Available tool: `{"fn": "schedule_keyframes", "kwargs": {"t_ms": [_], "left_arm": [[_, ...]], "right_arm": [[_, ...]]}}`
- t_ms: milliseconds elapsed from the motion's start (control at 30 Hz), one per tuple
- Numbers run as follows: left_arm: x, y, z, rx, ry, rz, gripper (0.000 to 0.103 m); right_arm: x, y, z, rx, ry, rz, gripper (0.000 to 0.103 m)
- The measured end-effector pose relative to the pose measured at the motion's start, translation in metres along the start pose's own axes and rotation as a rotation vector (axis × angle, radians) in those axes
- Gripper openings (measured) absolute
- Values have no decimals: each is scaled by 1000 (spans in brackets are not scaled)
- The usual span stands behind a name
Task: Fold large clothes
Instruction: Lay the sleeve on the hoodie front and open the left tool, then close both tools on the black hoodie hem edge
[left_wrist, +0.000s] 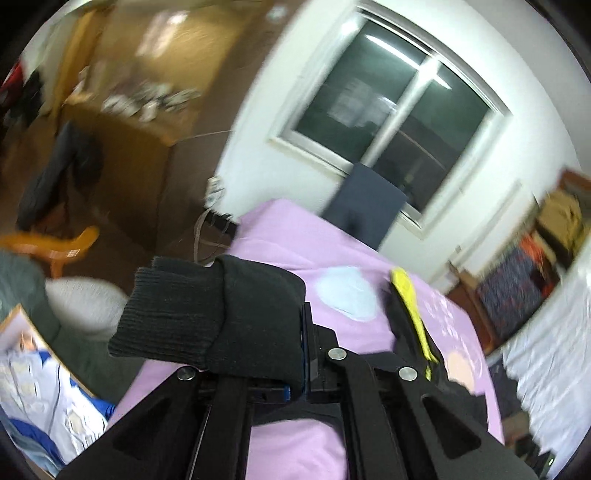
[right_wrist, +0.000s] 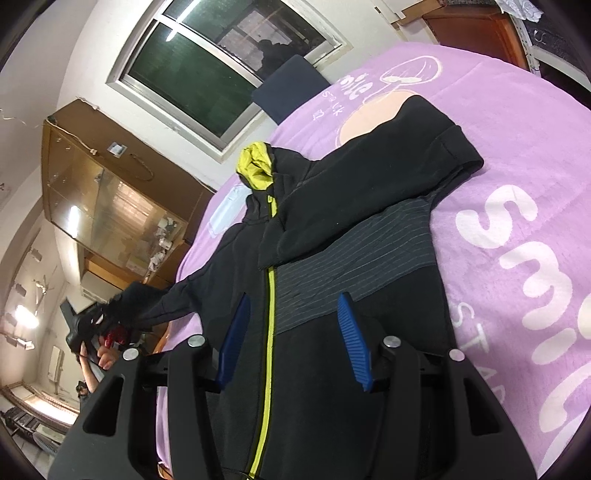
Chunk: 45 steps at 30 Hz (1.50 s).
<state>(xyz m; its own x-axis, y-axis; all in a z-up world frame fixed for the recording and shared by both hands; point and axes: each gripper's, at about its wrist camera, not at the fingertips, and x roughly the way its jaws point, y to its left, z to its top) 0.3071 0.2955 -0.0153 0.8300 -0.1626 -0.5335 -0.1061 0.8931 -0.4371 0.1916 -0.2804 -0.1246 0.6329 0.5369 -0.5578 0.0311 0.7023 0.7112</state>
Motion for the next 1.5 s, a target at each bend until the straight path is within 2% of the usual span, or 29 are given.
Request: {"fn": "schedule_keyframes", "kwargs": {"t_ms": [67,133,200,367,567,667,767,800,867,933,1033,1133,1233,1333,1400,1500], "left_arm": [[7,-30,-8,69,8,-13,4],[16,-63,-19,137,25,-34,4],[26,-92,-31,198,41,-49,4],[64,-163,-72,370,85,-48,4],[121,-221,-127,462,164,-85,4],[163,-255,-171,528,247,-96,5],[201,-273,-219,602,350,-61,11],[206,-275,-229,623,358,-43,19],[201,-281,-246,693,296,-1,31],[193,-282,-247,721,280,4,52],[166,-273,-239,757,233,-31,68],[137,-249,-230,821,137,32,83],[127,-211,-218,839,98,127,83],[135,-171,-201,775,122,204,83],[145,-142,-185,695,142,223,83],[153,-116,-170,629,155,216,83]], "right_arm": [[-6,-2,-2,4,4,27,51],[-13,-6,-2,15,6,67,60],[-20,-8,-3,19,1,92,63],[-42,-14,1,18,-37,113,65],[-46,-29,3,52,-45,108,65],[-48,-36,4,66,-45,100,65],[-50,-42,5,81,-47,93,65],[-50,-43,5,84,-47,90,65],[-52,-44,6,85,-49,79,65],[-53,-42,8,75,-51,69,65],[-50,-34,12,58,-52,58,65],[-40,-16,17,2,-38,50,65],[-28,6,20,-69,-8,32,65],[-8,37,23,-189,30,-8,65],[11,61,22,-277,56,-41,65],[43,91,17,-396,98,-70,65]]}}
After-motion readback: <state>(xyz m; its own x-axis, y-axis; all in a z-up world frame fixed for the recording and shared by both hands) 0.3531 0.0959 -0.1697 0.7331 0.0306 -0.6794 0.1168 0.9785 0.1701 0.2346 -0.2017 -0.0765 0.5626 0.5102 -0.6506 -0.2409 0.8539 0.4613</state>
